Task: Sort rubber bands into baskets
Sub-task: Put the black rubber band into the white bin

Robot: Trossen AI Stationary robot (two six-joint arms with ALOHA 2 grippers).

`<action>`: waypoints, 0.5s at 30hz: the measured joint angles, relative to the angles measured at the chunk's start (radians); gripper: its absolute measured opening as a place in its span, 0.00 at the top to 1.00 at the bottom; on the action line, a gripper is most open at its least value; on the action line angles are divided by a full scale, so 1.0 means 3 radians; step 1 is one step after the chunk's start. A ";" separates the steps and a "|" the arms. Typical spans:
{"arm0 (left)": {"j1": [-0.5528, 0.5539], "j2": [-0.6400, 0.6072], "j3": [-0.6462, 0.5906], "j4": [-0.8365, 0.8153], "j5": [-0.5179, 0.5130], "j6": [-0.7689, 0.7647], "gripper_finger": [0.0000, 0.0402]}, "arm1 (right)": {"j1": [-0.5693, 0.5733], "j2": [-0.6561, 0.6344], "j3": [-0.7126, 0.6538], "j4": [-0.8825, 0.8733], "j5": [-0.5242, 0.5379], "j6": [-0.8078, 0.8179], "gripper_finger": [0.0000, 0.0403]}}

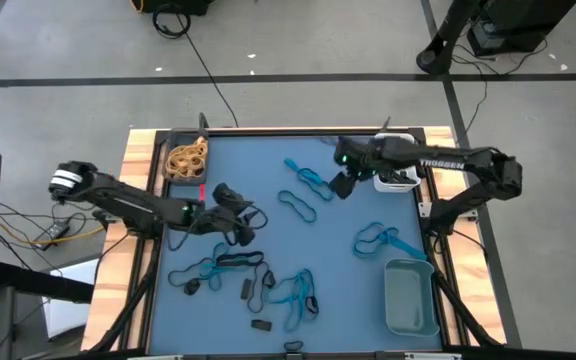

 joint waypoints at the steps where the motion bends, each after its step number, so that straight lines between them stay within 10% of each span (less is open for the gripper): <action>1: -0.0041 -0.0102 0.0000 -0.0163 0.0018 -0.0075 0.62 | 0.0074 -0.0001 -0.0111 0.0196 -0.0001 0.0001 0.39; 8: -0.0295 -0.0443 -0.0002 -0.1059 0.0952 -0.0525 0.62 | 0.0583 0.0000 -0.0760 0.1416 -0.0119 0.0092 0.40; 15: -0.0548 -0.0121 0.0000 -0.0626 0.0995 -0.0240 0.62 | 0.1057 0.0000 -0.1073 0.2339 -0.0134 0.0123 0.42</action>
